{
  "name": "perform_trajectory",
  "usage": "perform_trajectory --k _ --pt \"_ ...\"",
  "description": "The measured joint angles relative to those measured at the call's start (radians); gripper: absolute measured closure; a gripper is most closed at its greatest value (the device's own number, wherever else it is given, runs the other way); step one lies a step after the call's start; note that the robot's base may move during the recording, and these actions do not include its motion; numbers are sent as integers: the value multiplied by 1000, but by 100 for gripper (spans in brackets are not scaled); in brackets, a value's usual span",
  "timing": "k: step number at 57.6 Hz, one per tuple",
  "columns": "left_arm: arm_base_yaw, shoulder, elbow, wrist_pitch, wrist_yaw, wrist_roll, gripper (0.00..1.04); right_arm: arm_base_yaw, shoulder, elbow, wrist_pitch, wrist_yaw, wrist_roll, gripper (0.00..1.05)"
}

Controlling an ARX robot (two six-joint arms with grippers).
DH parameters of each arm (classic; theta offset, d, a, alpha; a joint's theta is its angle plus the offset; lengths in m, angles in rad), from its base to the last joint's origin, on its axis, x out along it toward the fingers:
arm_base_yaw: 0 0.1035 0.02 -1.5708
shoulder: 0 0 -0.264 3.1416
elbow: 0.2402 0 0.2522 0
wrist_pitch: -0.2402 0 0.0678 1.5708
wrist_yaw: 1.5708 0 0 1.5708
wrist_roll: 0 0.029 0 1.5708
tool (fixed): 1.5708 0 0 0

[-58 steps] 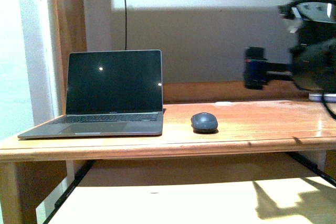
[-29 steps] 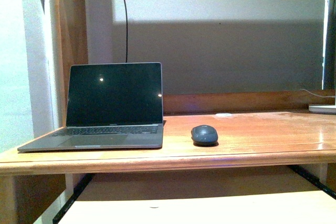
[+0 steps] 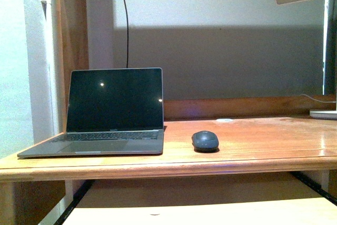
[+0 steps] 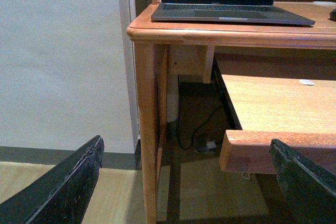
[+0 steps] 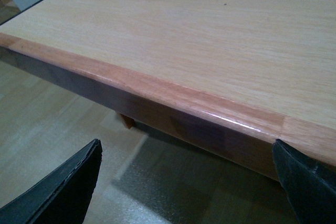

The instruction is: Place mouse

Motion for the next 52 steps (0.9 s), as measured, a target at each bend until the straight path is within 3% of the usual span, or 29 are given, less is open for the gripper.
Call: perform_trajectory --k 15,30,52 --pt "0 0 0 0 0 0 8 139 90 -16 86 108 -14 7" --pt "0 0 0 0 0 0 8 294 245 18 251 312 52 7" --pt "0 0 0 0 0 0 8 417 434 185 329 518 131 7"
